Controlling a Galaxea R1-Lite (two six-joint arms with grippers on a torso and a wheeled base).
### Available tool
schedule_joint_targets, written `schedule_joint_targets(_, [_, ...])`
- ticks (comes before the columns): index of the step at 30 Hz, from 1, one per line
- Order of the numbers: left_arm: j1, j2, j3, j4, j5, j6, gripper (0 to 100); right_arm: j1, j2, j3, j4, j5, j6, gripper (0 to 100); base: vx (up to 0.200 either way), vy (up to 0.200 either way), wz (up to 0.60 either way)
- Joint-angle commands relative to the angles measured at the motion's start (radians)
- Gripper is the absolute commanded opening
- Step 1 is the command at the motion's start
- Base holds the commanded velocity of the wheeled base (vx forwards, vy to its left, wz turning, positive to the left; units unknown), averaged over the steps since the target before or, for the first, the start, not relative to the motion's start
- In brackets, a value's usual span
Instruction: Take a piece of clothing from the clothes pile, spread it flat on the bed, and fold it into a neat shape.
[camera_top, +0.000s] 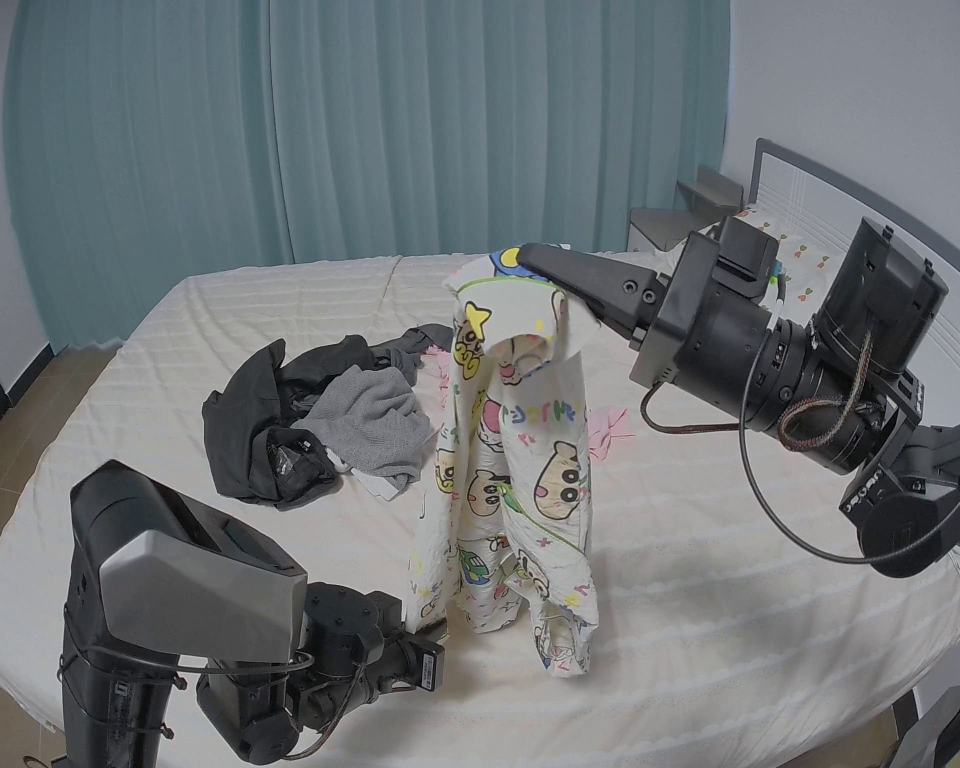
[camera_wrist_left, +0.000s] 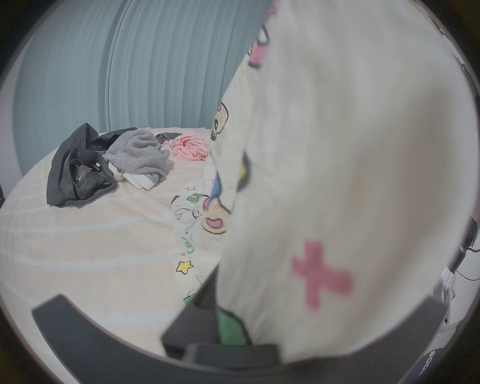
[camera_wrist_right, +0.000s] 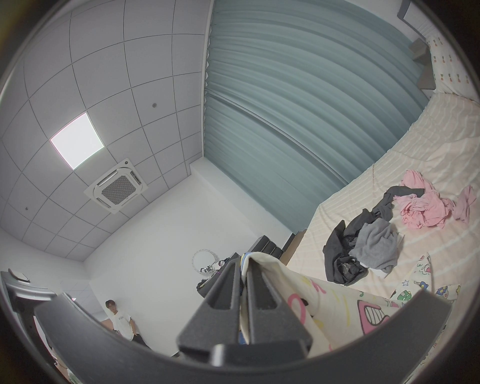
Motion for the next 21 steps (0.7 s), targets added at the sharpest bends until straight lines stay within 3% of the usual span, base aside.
schedule_joint_targets(1, [0.002,-0.067,0.051,-0.018,-0.001,-0.002,0,-0.043,-0.002,0.023,-0.004,0.0,0.0,0,0.0,0.0,0.0])
schedule_joint_targets(10, [0.081,-0.238,0.073,-0.018,0.008,-0.005,0,-0.158,-0.002,0.106,-0.005,0.0,-0.014,0,0.0,0.0,0.0])
schedule_joint_targets(15, [0.167,-0.346,-0.015,-0.018,0.122,-0.083,0,-0.282,0.056,0.132,0.002,-0.001,-0.061,0,0.0,0.0,0.0])
schedule_joint_targets(19, [0.208,-0.354,-0.087,-0.018,0.208,-0.089,0,-0.343,0.099,0.123,0.002,-0.015,-0.084,0,0.0,0.0,0.0])
schedule_joint_targets(21, [0.222,-0.356,-0.17,-0.018,0.28,-0.092,0,-0.38,0.142,0.067,0.004,-0.086,-0.092,0,0.0,0.0,0.0])
